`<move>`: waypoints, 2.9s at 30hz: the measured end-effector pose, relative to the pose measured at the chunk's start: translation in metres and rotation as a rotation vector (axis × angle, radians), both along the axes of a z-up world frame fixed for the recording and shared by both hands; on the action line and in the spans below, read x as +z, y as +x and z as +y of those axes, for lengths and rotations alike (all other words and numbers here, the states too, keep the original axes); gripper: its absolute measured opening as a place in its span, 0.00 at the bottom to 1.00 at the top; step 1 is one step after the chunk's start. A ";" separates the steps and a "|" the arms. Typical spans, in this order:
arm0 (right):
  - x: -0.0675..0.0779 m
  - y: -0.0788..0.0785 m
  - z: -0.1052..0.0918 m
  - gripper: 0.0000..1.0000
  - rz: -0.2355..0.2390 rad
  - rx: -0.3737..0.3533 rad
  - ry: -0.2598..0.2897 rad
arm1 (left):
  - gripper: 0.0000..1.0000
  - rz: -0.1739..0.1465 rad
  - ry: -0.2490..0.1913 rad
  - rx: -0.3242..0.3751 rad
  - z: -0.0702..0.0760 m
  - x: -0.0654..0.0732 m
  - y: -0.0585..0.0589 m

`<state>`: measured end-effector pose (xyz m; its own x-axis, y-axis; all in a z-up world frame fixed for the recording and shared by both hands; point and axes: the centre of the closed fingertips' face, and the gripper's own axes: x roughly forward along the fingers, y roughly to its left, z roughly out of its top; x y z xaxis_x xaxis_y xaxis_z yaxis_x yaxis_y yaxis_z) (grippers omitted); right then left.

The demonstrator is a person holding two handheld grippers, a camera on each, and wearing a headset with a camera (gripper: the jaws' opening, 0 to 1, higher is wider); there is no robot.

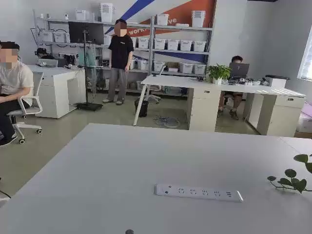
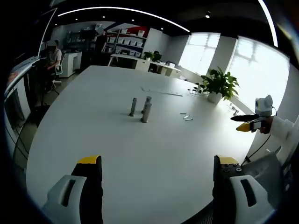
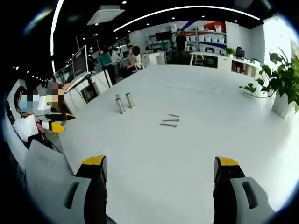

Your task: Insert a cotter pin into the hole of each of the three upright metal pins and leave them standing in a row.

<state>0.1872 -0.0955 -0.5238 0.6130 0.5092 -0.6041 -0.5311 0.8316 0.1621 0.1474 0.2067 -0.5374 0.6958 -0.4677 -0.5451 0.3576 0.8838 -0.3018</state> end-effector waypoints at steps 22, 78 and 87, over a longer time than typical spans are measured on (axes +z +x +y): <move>0.002 -0.006 -0.009 0.95 0.006 -0.001 -0.005 | 0.99 -0.008 0.120 -0.082 -0.012 0.001 -0.001; 0.013 0.004 -0.010 0.92 -0.033 -0.043 0.006 | 0.99 0.004 0.009 -0.068 -0.014 0.006 0.010; 0.017 0.004 -0.012 0.92 -0.039 -0.062 -0.011 | 0.99 -0.014 -0.012 -0.074 -0.015 0.009 0.015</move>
